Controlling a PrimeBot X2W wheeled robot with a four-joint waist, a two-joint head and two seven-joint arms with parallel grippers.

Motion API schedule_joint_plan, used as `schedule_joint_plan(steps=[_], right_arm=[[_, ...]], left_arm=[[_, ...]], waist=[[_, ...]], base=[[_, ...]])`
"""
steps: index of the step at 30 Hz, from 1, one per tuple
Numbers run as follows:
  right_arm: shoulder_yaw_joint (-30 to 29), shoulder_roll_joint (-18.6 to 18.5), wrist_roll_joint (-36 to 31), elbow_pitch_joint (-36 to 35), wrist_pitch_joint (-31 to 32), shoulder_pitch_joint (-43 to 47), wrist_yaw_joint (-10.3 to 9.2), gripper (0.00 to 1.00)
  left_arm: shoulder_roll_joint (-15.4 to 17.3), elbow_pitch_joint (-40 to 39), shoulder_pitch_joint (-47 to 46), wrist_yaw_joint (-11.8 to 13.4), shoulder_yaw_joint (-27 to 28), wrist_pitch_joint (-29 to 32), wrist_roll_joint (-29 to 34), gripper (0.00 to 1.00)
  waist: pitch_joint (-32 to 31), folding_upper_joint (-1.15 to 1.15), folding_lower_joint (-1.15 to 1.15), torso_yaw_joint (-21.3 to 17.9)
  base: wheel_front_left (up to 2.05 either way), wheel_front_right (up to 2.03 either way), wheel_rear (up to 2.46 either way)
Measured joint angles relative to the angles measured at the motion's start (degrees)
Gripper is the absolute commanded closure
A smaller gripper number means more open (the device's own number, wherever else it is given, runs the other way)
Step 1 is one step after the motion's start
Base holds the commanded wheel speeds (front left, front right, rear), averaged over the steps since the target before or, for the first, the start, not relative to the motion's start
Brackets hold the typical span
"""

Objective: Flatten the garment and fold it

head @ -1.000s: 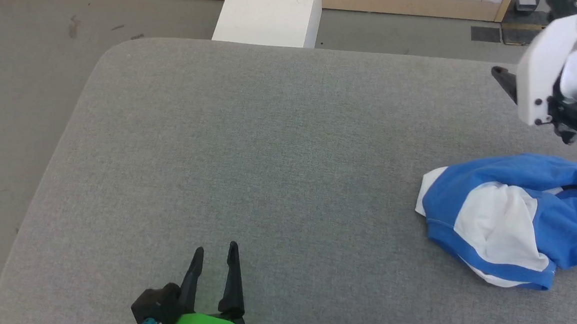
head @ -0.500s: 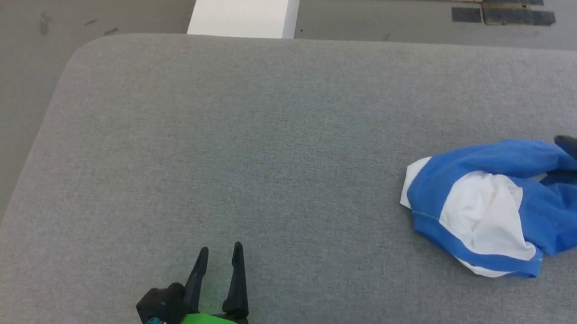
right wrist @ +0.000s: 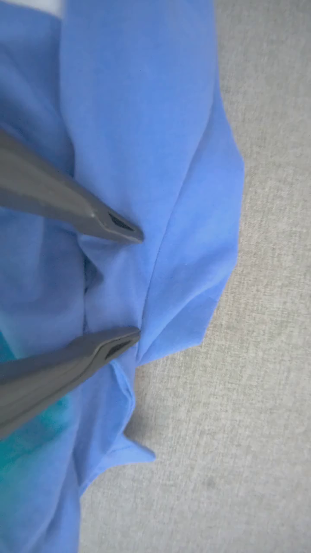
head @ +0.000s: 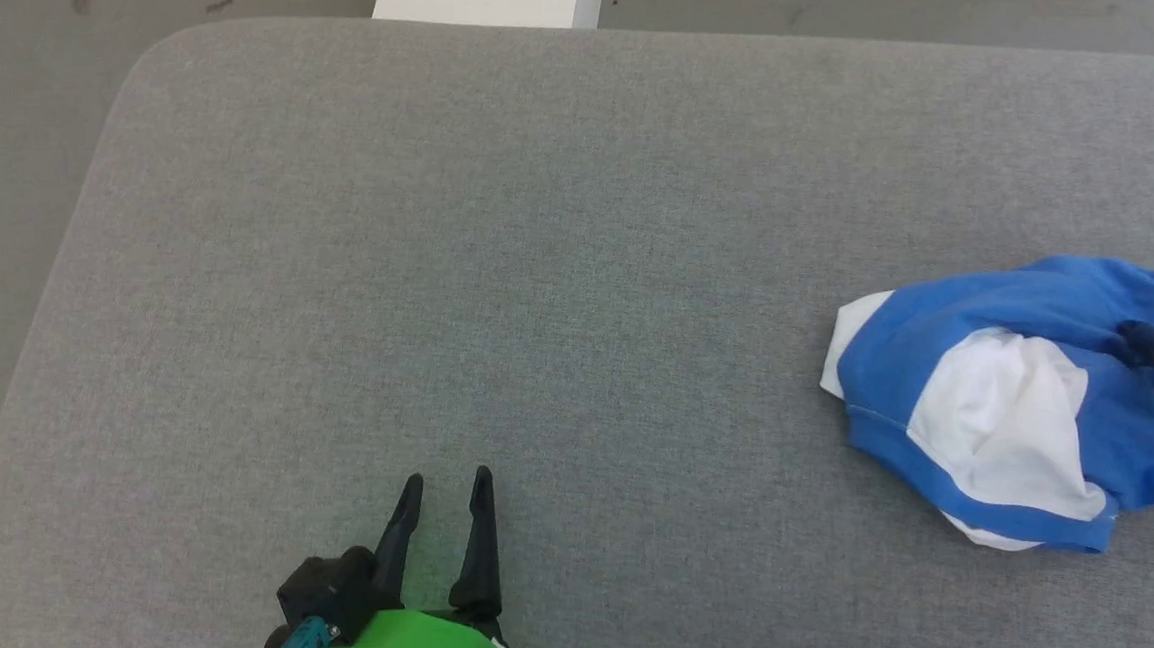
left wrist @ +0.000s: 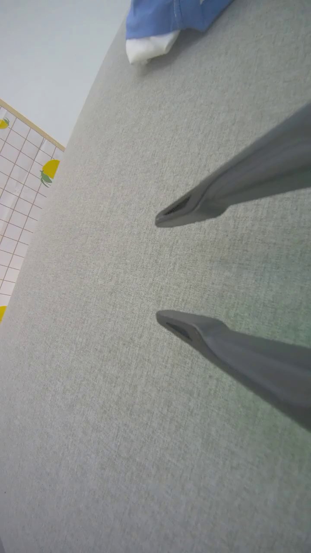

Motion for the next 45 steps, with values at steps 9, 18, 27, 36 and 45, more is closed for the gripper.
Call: schedule_joint_plan(steps=[9, 18, 27, 36, 45], right_arm=[[-1.5, 1.2, -4.1, 2.9, -10.0, -1.8, 0.00, 1.00], [-0.1, 0.9, -4.4, 3.1, -14.4, -6.7, 0.00, 1.00], [6.8, 3.5, -2.7, 2.2, -17.1, -11.8, 0.00, 1.00], [19.8, 9.0, -0.2, 4.8, -18.6, -19.3, 0.00, 1.00], [33.5, 18.4, 5.3, 15.0, -24.0, -24.0, 0.00, 1.00]], left_arm=[[0.0, 0.0, -0.8, -0.3, 0.3, 0.0, 0.1, 0.00], [0.0, 0.7, -0.6, -0.2, -0.2, 0.0, -0.6, 0.00], [0.0, 1.3, 1.4, 0.1, -0.2, 0.0, -0.9, 0.00], [0.0, 1.3, 2.3, 0.4, -0.6, 0.0, -1.6, 0.00], [0.0, 1.3, 2.5, 0.7, -1.9, 0.0, -3.6, 0.00]], waist=[[1.1, 0.00, 0.00, 0.1], [-2.7, 0.00, 0.00, -0.5], [-7.2, 0.00, 0.00, 0.3], [-9.0, 0.00, 0.00, 3.9], [-8.4, 0.00, 0.00, 8.4]], base=[[0.00, 0.00, 0.00], [0.00, 0.00, 0.00], [0.00, 0.00, 0.00], [0.00, 0.00, 0.00], [0.00, 0.00, 0.00]])
